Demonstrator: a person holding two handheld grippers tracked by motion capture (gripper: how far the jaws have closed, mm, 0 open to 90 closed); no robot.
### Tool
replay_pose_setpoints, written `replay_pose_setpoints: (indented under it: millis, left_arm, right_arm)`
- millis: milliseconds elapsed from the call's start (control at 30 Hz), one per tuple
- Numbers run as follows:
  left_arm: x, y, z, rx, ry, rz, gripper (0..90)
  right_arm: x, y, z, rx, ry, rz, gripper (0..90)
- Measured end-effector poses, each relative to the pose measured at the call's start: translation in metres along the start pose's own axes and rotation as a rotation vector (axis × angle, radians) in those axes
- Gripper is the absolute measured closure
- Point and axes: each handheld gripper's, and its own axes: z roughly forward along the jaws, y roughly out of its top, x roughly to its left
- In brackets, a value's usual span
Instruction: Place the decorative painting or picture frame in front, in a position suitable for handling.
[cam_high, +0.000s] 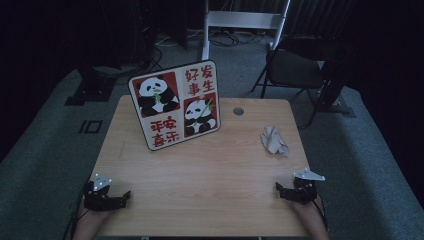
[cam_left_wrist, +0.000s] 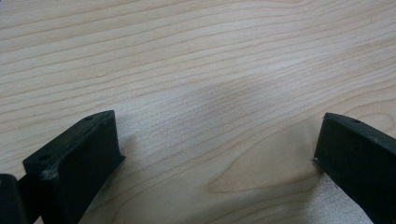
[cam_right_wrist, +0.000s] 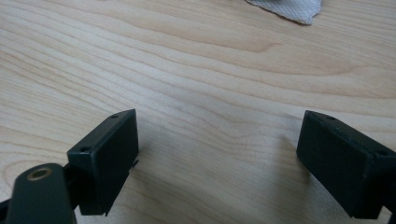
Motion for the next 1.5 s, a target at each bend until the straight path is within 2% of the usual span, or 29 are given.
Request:
replay_pose_setpoints:
  millis: [233,433,533,767,900,933,1233,1500]
  left_arm:
    - [0.000,0.000,0.000,0.000,-0.001,0.002,0.5]
    - [0.004,0.003,0.000,0.009,-0.018,0.007,1.1]
    - [0.007,0.005,0.001,0.016,-0.014,-0.014,1.2]
    - [0.011,0.010,0.004,0.035,0.007,-0.008,1.2]
    - [0.012,0.012,0.004,0.038,-0.002,-0.010,1.2]
    - [0.012,0.014,0.005,0.029,-0.018,-0.009,1.2]
    - [0.013,0.033,0.011,0.000,-0.057,0.002,1.2]
    - [0.016,0.046,0.015,-0.008,-0.054,0.024,1.3]
  right_arm:
    - [0.001,-0.004,-0.004,-0.004,-0.026,0.028,12.5]
    - [0.001,-0.005,-0.004,-0.004,-0.026,0.026,12.5]
    - [0.001,-0.005,-0.004,-0.003,-0.026,0.026,12.5]
    - [0.001,-0.005,-0.004,-0.003,-0.018,0.019,12.5]
    - [0.001,-0.005,-0.004,-0.003,-0.018,0.019,12.5]
    - [0.001,-0.005,-0.004,-0.002,-0.018,0.019,12.5]
    - [0.001,-0.005,-0.004,-0.004,-0.015,0.016,13.0]
    - [0.001,-0.005,-0.004,-0.004,-0.015,0.016,13.0]
